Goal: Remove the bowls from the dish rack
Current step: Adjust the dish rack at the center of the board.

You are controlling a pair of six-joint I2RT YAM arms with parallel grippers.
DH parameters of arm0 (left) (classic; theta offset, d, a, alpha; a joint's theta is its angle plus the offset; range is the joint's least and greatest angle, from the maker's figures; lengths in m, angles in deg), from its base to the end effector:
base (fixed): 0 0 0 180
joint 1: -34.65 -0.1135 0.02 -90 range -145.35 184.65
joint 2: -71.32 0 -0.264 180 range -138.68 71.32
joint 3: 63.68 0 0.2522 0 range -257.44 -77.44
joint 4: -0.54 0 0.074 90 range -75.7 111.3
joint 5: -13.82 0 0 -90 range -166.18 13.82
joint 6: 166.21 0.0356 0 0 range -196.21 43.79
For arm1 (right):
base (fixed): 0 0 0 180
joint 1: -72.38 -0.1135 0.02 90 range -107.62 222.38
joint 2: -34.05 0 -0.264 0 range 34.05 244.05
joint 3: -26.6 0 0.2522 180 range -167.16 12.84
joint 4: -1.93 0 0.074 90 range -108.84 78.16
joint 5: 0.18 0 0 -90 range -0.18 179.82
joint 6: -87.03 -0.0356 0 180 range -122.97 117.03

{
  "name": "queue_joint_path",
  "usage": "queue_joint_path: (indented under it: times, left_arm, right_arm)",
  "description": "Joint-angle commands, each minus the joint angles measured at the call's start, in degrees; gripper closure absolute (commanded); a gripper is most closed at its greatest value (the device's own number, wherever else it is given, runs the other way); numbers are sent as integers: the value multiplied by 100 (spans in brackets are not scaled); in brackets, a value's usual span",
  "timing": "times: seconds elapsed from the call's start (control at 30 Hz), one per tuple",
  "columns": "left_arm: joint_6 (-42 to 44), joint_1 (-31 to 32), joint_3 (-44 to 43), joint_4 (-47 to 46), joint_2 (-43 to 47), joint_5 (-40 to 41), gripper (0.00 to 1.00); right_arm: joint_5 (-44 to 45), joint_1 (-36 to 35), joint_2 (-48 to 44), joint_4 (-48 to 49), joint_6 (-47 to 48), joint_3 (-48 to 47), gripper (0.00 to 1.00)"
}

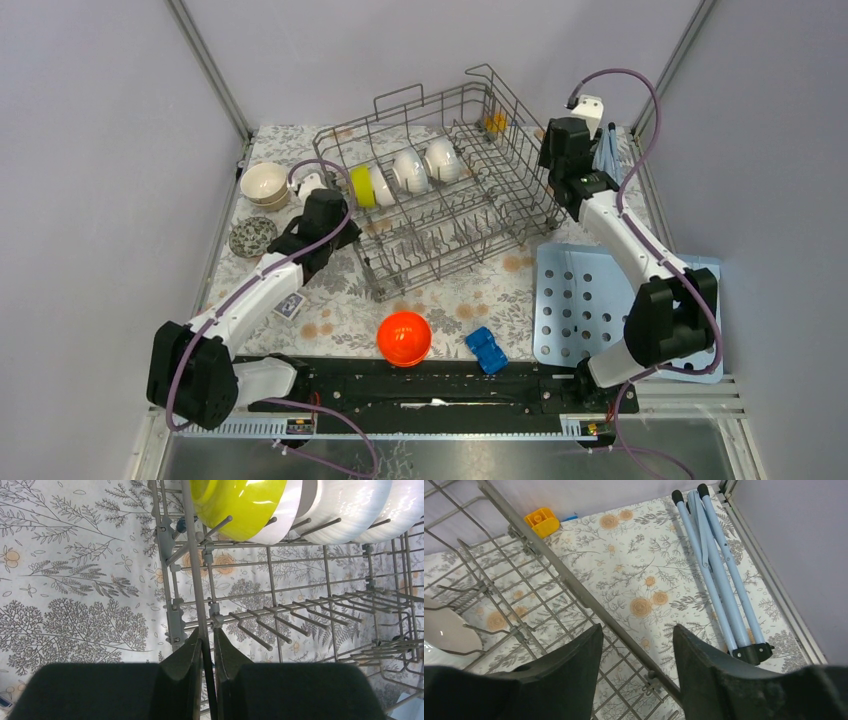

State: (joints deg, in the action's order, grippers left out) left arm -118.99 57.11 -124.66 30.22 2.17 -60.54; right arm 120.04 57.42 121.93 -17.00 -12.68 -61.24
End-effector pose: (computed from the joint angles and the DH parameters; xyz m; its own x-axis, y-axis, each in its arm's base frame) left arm 0.2450 -0.0909 0.2579 -0.5325 -0.4876 -0.6919 -0.2595 0.8721 -0.4149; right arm 0.3539 0.0760 0.3431 -0.2696 0.0788 -0.9597 0.2864 0.9581 -0.0018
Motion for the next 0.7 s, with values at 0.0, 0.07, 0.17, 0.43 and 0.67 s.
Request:
queue_joint_path:
  times: [0.0,0.07,0.17,0.43,0.67]
  left_arm:
    - [342,-224,-174,-176,-178,-427,100]
    - [364,-248,-233,-192,-248,-462,100]
    - [383,-268,-338,-189,-351,-435,100]
    - [554,-312,-741,-110,-757,-406,100]
    - [759,-382,-876,-54,-977,-521,100]
  right_arm:
    - [-245,37,-183,129,-368,332,45]
    - [-239,37,-240,14,-488,399,55]
    - [-317,40,-446,-49,-654,545,65]
    - [-429,42,-1106,-297,-879,904,77]
    - [-597,31,-1577,-315,-1006,1131,76]
